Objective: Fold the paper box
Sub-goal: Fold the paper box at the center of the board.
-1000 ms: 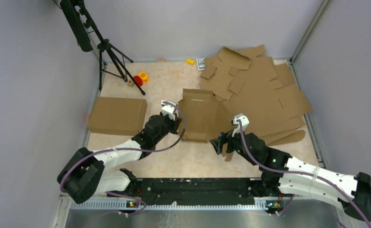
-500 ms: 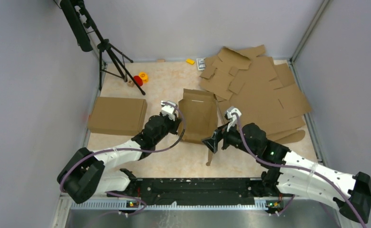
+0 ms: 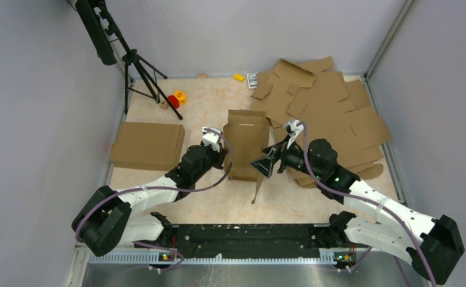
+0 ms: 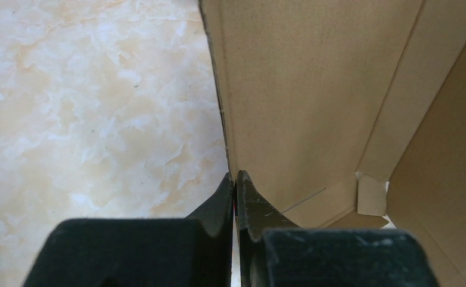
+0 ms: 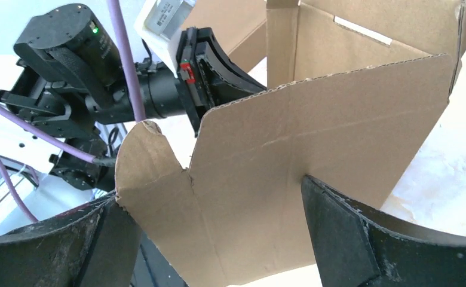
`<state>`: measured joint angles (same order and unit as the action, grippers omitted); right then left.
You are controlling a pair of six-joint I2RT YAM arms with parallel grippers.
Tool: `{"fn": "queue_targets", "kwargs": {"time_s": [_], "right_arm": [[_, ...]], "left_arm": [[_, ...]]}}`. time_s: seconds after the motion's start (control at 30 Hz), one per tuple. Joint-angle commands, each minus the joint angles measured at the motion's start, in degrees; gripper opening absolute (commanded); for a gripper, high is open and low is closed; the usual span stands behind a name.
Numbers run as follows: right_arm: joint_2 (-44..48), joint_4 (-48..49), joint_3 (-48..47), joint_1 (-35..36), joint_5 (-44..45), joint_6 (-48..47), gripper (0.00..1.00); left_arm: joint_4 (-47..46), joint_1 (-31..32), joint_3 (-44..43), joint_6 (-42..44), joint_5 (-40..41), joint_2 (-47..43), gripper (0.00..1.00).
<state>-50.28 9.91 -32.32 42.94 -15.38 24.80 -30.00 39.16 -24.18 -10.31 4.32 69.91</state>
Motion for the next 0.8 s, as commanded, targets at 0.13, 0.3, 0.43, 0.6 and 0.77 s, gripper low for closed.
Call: {"fn": "queue_targets", "kwargs": {"time_s": [0.13, 0.3, 0.43, 0.6, 0.77], "right_arm": [[-0.71, 8.28, -2.79, -1.18, 0.08, 2.89, 0.91], [-1.50, 15.84, -1.00, -2.54, -2.99, 5.74, 0.93], [-2.50, 15.35, -2.43, -2.51, -4.23, 6.14, 0.95], [-1.24, 10.71, -2.80, -3.29, 3.91, 8.55, 0.78], [0.56, 12.34, 0.79, -4.70, 12.15, 14.09, 0.41]], "left_arm": [[-3.44, 0.31, 0.35, -0.06, -0.76, -1.11, 0.02], [-3.51, 0.33, 0.15, -0.07, -0.98, -0.73, 0.02], [-3.36, 0.32, 0.10, -0.07, -0.89, -0.67, 0.02], [-3.31, 0.31, 0.21, -0.15, -0.67, -1.01, 0.02], [-3.47, 0.32, 0.27, -0.33, -0.80, -0.92, 0.02]]}}
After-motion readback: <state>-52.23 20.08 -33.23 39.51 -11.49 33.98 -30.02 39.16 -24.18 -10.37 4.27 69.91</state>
